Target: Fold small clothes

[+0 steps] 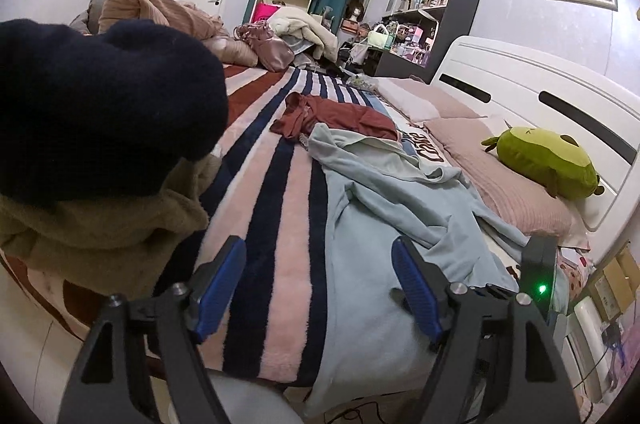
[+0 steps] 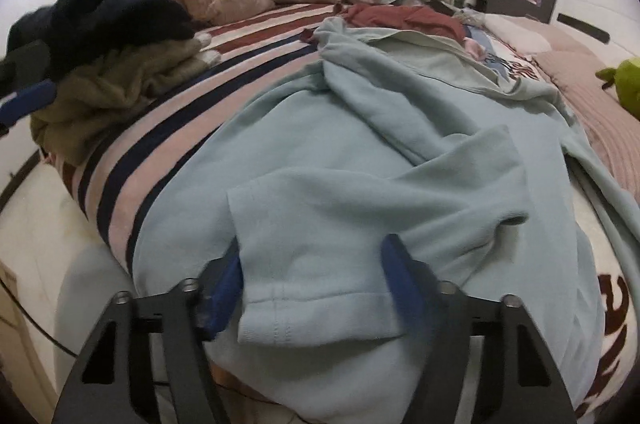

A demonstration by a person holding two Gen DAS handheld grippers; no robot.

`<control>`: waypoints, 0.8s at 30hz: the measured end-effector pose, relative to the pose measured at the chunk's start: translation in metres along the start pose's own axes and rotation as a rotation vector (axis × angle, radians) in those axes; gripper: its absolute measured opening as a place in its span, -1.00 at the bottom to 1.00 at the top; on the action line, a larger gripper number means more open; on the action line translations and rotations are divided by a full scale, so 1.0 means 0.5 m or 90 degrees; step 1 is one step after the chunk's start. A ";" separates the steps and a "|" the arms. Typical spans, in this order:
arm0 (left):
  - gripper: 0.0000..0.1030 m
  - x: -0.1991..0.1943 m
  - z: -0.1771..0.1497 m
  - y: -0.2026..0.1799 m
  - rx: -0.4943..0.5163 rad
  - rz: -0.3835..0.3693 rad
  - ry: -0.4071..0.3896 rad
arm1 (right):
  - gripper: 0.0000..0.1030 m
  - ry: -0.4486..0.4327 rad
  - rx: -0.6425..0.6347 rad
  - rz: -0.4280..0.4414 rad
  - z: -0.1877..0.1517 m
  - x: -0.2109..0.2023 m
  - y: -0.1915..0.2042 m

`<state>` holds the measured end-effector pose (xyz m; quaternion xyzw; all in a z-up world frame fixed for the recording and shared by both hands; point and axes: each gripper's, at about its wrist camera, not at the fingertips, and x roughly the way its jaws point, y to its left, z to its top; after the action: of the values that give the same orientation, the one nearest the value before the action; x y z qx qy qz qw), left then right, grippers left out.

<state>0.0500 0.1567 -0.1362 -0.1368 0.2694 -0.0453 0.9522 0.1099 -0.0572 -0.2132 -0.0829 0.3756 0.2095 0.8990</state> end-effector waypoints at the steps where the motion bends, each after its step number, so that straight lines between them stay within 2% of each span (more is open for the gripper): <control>1: 0.40 -0.001 0.000 -0.004 0.002 0.000 -0.001 | -0.42 -0.011 0.017 0.017 0.001 -0.011 -0.010; 2: 0.40 -0.002 0.000 -0.006 0.004 0.000 -0.001 | -0.53 -0.016 0.028 0.027 0.002 -0.016 -0.018; 3: 0.40 -0.003 0.001 -0.008 0.007 -0.001 -0.001 | -0.80 -0.022 0.041 0.027 0.004 -0.024 -0.028; 4: 0.40 -0.003 0.001 -0.012 0.009 -0.001 -0.001 | -0.85 -0.029 0.050 0.036 0.006 -0.031 -0.037; 6: 0.40 -0.001 0.002 -0.023 0.014 -0.001 0.000 | -0.85 -0.039 0.070 0.059 0.008 -0.049 -0.060; 10: 0.40 0.009 0.008 -0.051 0.031 0.003 0.004 | -0.87 -0.075 0.109 0.064 0.010 -0.094 -0.109; 15: 0.41 0.038 0.013 -0.082 0.043 -0.001 0.017 | -0.88 -0.125 0.172 0.043 -0.005 -0.169 -0.208; 19: 0.40 0.080 0.017 -0.094 0.048 0.007 0.040 | -0.88 -0.147 0.233 0.005 -0.048 -0.220 -0.307; 24: 0.40 0.144 0.024 -0.090 0.032 0.007 0.078 | -0.88 -0.143 0.292 -0.008 -0.110 -0.244 -0.396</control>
<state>0.1170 0.1048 -0.1495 -0.1081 0.3267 -0.0549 0.9373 0.0848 -0.2901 -0.1671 0.1452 0.3104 0.1212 0.9316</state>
